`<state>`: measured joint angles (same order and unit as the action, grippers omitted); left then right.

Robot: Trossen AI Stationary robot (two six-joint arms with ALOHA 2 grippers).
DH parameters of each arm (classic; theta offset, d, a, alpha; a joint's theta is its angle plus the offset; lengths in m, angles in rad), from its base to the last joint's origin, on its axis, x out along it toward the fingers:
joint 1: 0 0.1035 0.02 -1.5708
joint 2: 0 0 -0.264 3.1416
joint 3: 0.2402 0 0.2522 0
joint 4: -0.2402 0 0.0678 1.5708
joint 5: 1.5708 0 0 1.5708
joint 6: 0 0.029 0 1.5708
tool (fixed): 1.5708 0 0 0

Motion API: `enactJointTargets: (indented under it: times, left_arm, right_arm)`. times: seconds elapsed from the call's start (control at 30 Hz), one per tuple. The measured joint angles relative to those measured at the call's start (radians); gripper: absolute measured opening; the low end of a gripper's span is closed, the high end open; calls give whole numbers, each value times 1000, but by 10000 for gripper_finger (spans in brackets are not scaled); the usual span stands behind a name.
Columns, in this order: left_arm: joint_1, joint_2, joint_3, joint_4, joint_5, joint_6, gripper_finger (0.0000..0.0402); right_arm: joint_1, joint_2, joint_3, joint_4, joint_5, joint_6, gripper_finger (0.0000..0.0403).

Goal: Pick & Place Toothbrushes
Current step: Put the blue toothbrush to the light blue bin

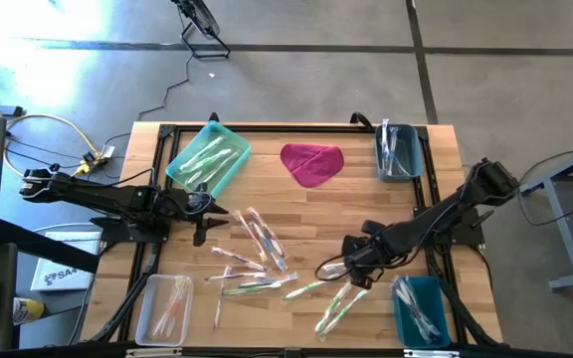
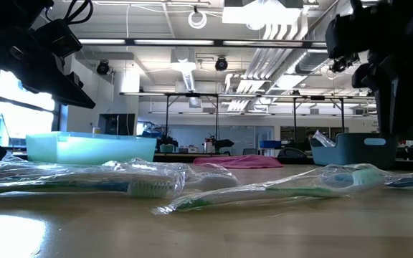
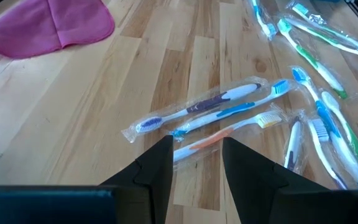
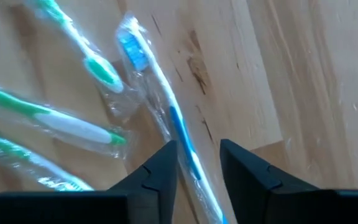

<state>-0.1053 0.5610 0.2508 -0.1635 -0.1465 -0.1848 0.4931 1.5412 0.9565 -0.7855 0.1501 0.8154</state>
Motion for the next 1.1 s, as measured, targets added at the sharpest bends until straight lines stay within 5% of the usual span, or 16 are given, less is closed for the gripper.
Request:
enactJointTargets:
  times: [0.23, 1.1]
  left_arm:
    - [0, 0, 0, -5, 0, 0, 136]
    - [0, 0, 0, -13, 0, 0, 136]
  right_arm:
    - [-3, 102, 0, -24, -4, 0, 146]
    - [-2, 198, 1, -6, -100, 0, 138]
